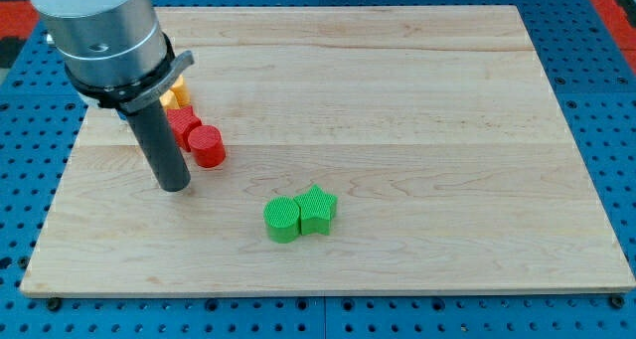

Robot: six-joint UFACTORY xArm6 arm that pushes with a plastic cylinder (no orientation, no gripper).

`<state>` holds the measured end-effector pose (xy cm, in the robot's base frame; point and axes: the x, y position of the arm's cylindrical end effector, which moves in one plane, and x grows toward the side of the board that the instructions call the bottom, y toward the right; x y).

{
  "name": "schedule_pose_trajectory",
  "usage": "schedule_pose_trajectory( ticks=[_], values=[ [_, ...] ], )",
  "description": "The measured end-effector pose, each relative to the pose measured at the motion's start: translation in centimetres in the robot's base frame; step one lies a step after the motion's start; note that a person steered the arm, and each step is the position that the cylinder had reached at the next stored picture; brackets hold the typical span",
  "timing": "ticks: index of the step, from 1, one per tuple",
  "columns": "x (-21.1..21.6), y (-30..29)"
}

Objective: Push the red blocks towards the group of blocks

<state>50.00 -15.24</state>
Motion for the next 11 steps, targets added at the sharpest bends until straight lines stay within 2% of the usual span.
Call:
schedule_pose_trajectory(
  ticks=[2, 5, 6, 7, 8, 9, 11],
  values=[
    [-2.0, 2.5],
    [-8.3, 3.1],
    [-7.7, 3.8],
    [-3.9, 1.9],
    [-4.7, -3.2],
    [-7.1, -2.5],
    [-6.7, -1.0]
  ],
)
